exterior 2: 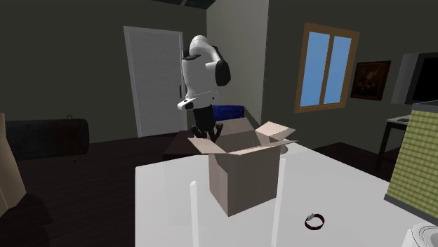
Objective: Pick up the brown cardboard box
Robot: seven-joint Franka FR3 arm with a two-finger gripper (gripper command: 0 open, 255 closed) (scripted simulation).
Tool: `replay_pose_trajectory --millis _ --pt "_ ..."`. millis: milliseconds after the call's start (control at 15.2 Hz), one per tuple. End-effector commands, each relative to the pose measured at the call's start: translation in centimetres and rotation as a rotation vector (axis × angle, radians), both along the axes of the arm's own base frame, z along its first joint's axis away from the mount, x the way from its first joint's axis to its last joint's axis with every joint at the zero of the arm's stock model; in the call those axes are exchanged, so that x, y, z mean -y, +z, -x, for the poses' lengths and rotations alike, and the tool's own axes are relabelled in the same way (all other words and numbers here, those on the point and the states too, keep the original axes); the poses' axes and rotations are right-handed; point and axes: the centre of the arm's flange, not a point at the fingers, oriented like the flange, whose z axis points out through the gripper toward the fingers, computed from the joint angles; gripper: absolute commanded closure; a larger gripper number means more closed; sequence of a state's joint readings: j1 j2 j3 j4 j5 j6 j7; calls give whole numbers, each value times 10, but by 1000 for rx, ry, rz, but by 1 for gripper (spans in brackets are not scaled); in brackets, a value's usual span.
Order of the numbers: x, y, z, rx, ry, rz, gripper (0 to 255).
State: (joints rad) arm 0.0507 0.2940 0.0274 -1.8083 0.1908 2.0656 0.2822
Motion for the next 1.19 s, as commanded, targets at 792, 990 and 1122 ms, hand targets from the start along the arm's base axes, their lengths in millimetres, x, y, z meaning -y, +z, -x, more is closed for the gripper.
replay_pose_trajectory --millis 792,990,1122 --pt "0 42 1 -1 1 -1 255" --pt "0 58 1 -1 1 -1 255" --pt "0 68 1 -1 1 -1 255"
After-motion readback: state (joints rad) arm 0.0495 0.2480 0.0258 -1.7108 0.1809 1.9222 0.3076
